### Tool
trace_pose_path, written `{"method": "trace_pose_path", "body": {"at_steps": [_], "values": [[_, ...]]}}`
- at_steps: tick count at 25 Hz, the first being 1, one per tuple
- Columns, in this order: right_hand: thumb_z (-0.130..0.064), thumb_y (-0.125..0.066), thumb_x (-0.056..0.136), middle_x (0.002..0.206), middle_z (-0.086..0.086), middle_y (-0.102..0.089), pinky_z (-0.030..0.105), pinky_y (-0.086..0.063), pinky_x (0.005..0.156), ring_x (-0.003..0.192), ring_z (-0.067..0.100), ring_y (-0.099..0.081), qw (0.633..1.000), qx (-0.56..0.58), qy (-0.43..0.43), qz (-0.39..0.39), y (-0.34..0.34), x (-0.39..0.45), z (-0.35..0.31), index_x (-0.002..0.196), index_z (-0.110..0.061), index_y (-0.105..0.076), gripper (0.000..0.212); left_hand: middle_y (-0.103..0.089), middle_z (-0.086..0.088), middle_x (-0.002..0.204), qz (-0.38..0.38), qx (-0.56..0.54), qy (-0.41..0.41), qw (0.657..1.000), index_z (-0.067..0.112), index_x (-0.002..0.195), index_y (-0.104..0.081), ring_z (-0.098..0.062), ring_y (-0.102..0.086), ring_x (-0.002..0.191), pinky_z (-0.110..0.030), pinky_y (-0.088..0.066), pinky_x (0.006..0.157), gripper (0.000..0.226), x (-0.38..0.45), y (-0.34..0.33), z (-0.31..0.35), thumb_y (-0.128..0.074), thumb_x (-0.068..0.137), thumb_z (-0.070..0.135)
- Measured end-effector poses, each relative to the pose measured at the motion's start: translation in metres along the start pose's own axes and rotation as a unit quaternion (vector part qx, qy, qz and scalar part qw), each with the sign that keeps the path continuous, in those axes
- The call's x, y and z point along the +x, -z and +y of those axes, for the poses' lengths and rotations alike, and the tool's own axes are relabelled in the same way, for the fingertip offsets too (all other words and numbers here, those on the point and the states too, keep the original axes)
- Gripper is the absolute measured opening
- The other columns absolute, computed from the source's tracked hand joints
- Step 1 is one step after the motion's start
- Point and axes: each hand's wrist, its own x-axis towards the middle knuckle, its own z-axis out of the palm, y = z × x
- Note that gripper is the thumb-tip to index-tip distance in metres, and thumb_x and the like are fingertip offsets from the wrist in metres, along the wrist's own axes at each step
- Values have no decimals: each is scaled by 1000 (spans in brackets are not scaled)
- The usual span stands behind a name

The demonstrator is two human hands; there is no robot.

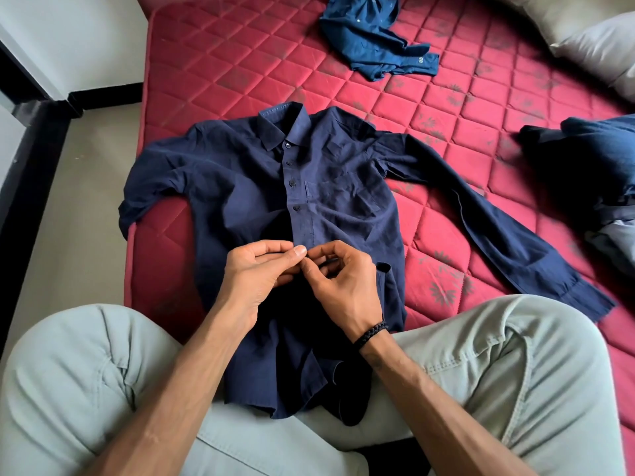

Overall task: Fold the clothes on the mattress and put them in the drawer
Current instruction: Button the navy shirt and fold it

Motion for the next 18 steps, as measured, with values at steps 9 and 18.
{"method": "trace_pose_path", "body": {"at_steps": [9,18], "values": [[-23,-78,83,75,-9,-69,32,-58,65,64,11,-66,996,-86,32,2,-2,0,5,84,-25,-71,8,-79,-5,87,1,17,10,1000,11,102,-71,-17,-76,86,-30,-60,79,15,5,0,-7,-78,89,12],[-44,-73,86,87,-15,-65,36,-56,67,67,5,-60,977,-200,75,9,-3,-3,6,87,-30,-72,14,-79,-3,82,27,84,-65,994,21,101,-70,-12,-71,76,-28,-55,76,17,9,3,-12,-76,91,9]]}}
